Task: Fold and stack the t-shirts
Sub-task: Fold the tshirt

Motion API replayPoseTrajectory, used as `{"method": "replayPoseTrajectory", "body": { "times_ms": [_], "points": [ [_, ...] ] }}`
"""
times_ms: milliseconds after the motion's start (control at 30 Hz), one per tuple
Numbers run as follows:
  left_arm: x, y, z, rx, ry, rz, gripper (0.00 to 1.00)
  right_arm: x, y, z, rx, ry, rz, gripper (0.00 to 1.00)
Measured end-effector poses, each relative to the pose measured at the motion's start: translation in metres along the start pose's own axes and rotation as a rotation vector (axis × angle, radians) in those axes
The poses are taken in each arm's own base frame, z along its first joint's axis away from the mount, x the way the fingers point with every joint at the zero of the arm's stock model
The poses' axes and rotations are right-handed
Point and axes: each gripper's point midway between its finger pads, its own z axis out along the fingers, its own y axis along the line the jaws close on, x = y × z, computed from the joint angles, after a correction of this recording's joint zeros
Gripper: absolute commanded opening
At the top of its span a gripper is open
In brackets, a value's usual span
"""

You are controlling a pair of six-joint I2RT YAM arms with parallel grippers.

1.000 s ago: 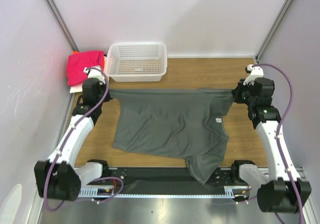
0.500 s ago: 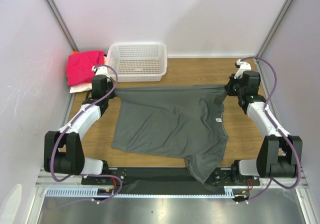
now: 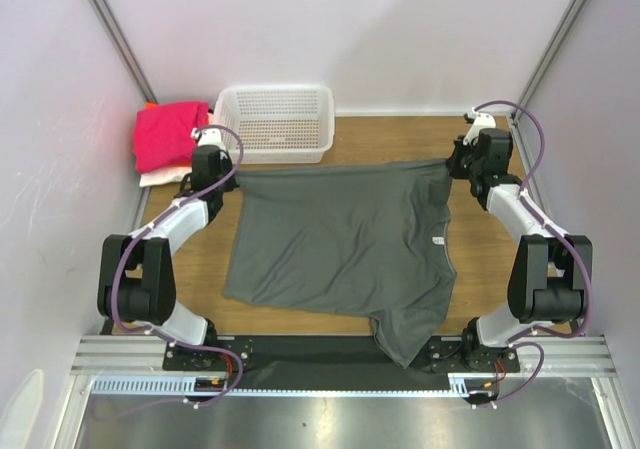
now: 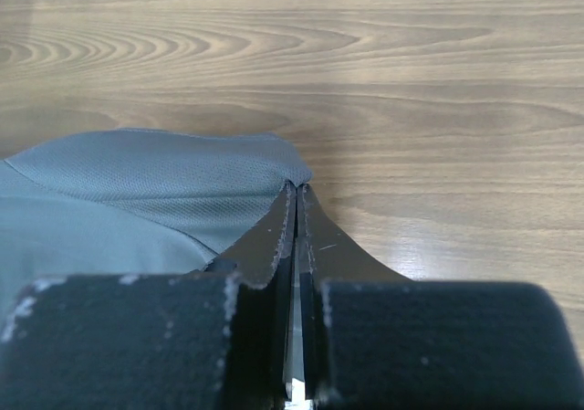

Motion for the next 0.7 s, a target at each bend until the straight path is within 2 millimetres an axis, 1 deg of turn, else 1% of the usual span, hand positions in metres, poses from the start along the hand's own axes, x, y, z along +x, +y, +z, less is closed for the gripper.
{"method": "replayPoseTrajectory", "body": {
  "times_ms": [167,267,367,533,600,700],
  "points": [
    [-0.003,-0.006,0.004,0.028,-0.004,0.011,0.0,0.001,-0.002,0.0,0.01,0.001,0.0,0.0],
    [-0.006,-0.007,0.004,0.037,-0.007,0.034,0.0,0.008,-0.003,-0.004,0.018,0.01,0.002,0.0],
    [-0.005,-0.007,0.004,0.048,-0.003,0.065,0.0,0.015,-0.003,-0.015,0.026,0.018,0.006,0.0],
    [0.0,-0.01,0.002,0.073,0.018,0.101,0.0,0.017,0.0,-0.034,0.026,0.007,0.024,0.0],
    [0.003,-0.011,-0.001,0.085,0.026,0.107,0.0,0.019,0.001,-0.043,0.026,0.002,0.03,0.0],
    [0.013,-0.013,-0.009,0.119,0.043,0.133,0.0,0.029,0.002,-0.054,0.031,0.007,0.046,0.0]
  ]
}}
